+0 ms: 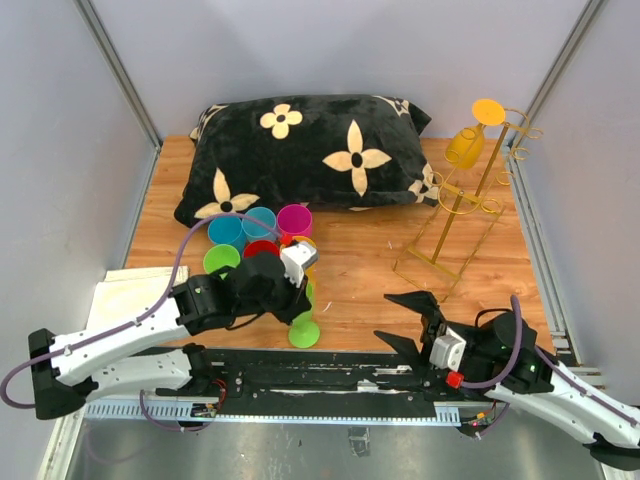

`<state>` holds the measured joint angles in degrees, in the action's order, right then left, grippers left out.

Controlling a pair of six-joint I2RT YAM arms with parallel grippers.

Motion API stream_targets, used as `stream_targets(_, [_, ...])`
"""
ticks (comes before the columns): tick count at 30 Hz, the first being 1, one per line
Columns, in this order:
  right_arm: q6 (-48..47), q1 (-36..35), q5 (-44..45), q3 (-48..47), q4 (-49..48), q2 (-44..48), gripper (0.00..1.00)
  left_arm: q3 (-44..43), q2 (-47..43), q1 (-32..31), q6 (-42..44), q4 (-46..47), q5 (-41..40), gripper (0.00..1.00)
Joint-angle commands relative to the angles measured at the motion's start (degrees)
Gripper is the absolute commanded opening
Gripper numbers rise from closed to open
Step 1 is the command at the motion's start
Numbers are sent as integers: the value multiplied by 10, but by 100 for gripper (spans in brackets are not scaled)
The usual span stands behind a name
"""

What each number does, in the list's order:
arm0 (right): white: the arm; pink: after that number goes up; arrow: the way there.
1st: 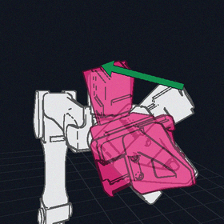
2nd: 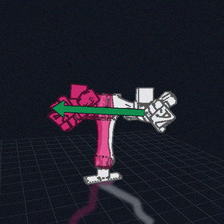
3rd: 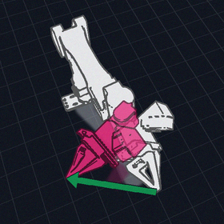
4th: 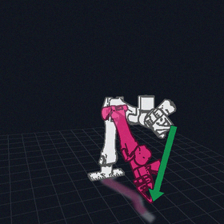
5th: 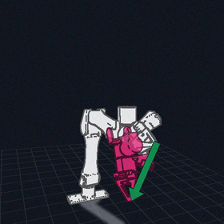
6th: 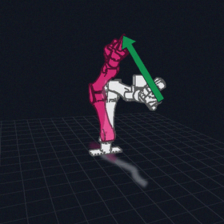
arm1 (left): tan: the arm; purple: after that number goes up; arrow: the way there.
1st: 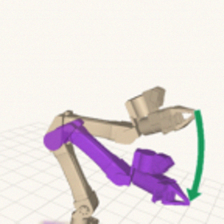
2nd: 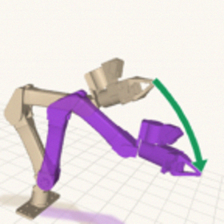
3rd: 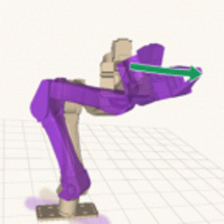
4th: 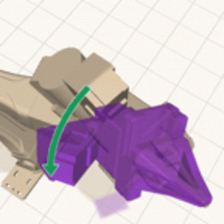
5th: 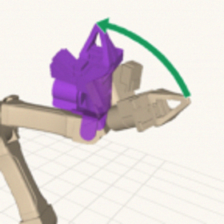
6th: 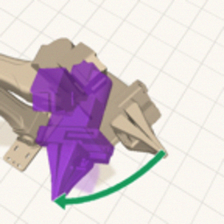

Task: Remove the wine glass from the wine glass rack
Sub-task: Place the wine glass at the center of the board.

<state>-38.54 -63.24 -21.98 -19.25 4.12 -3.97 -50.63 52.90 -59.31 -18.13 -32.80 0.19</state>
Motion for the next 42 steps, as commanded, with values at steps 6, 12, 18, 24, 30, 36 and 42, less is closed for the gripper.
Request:
stream_targets(6, [206,-3,226,-25,-142,-17,78,44,18,-101,-100,-6,-304,1])
stream_targets(12, [351,-3,278,-140,-92,-107,78,58,17,-102,-95,14,-329,0])
stream_targets(18, [363,-2,404,-284,27,-214,81,65,22,-102,-93,1,-311,6])
stream_targets(24, [320,-2,495,-377,37,-294,81,60,3,-102,-97,-3,-308,40])
stream_targets(30, [206,-1,569,-444,11,-357,87,42,-51,-102,-83,12,-296,66])
stream_targets(36, [111,40,617,-520,-4,-425,91,33,-108,-102,-82,31,-297,83])
stream_targets(42, [229,238,509,-610,95,-490,91,27,-132,-102,-87,46,-292,95])
